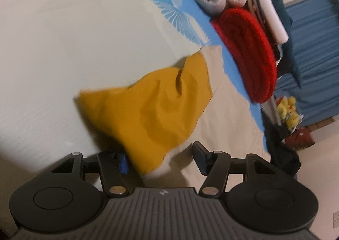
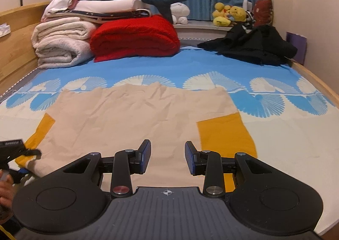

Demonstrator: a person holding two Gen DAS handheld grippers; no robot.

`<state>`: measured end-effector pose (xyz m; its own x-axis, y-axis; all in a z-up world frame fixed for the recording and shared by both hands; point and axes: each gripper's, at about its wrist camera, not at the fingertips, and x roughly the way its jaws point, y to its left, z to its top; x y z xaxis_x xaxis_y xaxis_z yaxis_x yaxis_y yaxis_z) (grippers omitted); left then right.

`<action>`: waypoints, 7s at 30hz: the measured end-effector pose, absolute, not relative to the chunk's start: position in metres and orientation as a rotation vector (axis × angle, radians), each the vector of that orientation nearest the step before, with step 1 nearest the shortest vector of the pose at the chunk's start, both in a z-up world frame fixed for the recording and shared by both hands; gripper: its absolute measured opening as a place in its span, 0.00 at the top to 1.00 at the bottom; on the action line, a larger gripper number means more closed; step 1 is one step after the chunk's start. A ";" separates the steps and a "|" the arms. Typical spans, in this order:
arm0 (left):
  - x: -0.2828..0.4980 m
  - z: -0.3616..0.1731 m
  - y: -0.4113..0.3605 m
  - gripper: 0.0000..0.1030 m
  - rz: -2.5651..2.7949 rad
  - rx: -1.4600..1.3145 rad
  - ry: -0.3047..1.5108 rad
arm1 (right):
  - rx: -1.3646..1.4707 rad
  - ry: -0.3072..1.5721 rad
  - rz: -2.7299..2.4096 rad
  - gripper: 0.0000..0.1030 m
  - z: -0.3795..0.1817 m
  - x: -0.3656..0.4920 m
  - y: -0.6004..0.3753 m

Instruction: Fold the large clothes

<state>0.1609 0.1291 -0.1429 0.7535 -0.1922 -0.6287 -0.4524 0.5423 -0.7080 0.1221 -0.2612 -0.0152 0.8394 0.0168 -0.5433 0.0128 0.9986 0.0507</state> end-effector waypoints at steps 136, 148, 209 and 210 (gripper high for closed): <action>0.159 -0.069 -0.075 0.26 -0.463 0.237 1.210 | 0.084 1.064 0.030 1.00 -0.090 0.106 -0.307; 0.150 0.021 -0.062 0.27 -0.404 0.263 0.903 | 0.162 0.693 -0.169 1.00 -0.039 0.089 -0.335; 0.331 -0.081 -0.075 0.14 -0.289 -0.193 1.038 | 0.295 0.853 -0.169 0.94 -0.101 0.315 -0.346; 0.333 -0.082 -0.069 0.14 -0.295 -0.238 1.054 | 0.314 0.842 -0.164 0.86 -0.099 0.315 -0.348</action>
